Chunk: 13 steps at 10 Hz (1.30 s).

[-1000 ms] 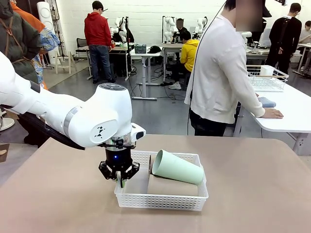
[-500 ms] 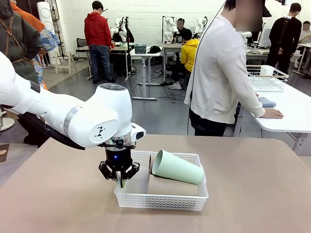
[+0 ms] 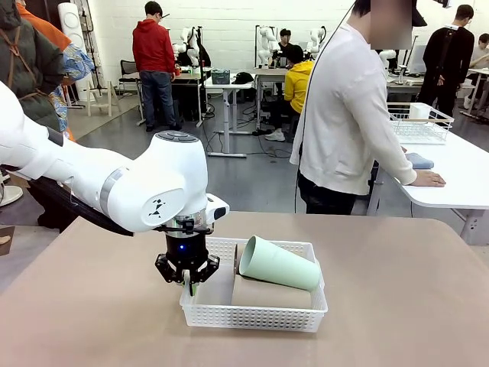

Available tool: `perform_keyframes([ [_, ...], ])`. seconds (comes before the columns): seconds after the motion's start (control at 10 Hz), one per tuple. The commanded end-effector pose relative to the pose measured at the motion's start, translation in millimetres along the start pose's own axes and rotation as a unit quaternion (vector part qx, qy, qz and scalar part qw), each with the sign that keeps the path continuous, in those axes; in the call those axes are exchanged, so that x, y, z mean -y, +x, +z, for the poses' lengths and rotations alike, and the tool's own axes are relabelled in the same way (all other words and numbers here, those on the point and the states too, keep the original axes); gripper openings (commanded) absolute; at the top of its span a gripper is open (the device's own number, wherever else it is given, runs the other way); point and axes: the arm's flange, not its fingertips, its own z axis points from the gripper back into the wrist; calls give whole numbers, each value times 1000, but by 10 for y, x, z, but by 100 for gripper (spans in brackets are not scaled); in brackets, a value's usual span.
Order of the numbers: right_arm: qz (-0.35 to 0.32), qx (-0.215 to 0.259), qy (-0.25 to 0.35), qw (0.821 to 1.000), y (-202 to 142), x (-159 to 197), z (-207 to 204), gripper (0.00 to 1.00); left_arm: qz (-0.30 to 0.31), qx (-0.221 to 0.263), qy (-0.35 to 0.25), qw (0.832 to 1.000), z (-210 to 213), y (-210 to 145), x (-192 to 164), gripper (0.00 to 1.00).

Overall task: Clean and organize the cups into the basket.
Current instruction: Move the Organizing basket back to the left side of the table.

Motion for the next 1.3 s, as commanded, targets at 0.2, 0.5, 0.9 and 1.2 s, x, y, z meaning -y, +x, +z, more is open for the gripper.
perform_keyframes([
  [0.2, 2, -2, -3, 1000, -18, -2, -19, 100, -4, -8, 2, 1000, -9, 29, -295, 6],
  [0.5, 2, -2, -3, 1000, -18, -2, -19, 100, 6, 43, 36, 998, 131, 91, -1252, 6],
  [0.9, 2, -2, -3, 1000, -18, -2, -19, 100, 30, 57, 69, 995, 202, 263, -2050, 6],
  [1.2, 2, -2, -3, 1000, -18, -2, -19, 100, 53, 20, 90, 994, 48, 543, -2623, 6],
])
